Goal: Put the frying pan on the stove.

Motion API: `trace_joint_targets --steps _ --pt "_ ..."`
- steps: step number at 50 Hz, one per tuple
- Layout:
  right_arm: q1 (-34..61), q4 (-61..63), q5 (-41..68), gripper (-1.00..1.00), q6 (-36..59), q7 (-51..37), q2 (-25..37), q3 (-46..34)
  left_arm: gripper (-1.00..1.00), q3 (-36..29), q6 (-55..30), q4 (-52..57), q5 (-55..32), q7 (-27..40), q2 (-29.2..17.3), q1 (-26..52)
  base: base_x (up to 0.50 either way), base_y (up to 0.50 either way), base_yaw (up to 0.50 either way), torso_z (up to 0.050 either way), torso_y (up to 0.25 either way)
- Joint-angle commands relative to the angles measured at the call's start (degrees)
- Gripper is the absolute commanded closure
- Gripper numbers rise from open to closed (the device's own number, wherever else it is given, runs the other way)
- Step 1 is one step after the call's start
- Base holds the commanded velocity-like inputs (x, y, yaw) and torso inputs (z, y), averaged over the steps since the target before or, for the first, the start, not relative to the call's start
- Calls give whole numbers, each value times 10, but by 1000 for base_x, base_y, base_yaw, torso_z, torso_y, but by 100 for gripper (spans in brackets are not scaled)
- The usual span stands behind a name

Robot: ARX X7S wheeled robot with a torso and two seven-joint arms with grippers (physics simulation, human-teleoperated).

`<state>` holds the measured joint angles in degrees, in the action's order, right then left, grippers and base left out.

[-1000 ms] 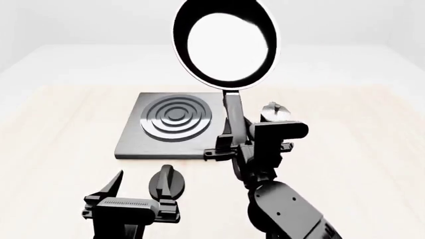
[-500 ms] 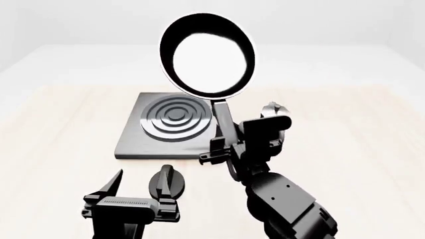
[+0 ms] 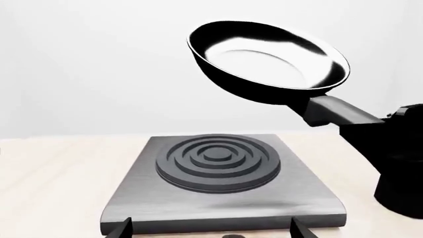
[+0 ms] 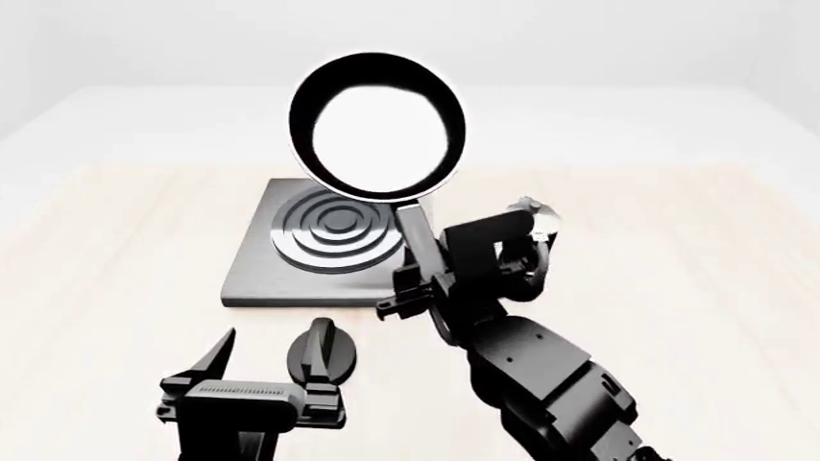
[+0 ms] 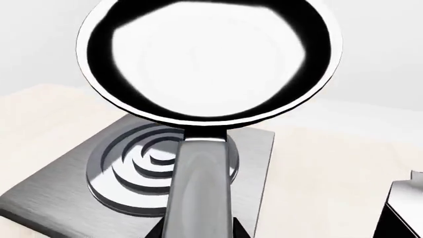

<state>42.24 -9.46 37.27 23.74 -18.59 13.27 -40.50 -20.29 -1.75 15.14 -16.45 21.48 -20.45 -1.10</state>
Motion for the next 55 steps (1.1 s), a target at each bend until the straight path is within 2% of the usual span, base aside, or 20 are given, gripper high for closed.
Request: trace_joint_targets --steps 1,28,55 --pt "46 -2 -39 100 24 12 -12 -4 -100 2 4 -1 -3 1 -2 0 0 0 0 10 0" --pt "88 -107 -53 100 43 50 -42 -42 -100 -3 4 -1 -4 3 -4 1 0 0 0 0 2" --pt "128 -149 -58 100 79 75 -62 -82 -100 -9 2 0 -4 7 -6 4 0 0 0 0 2"
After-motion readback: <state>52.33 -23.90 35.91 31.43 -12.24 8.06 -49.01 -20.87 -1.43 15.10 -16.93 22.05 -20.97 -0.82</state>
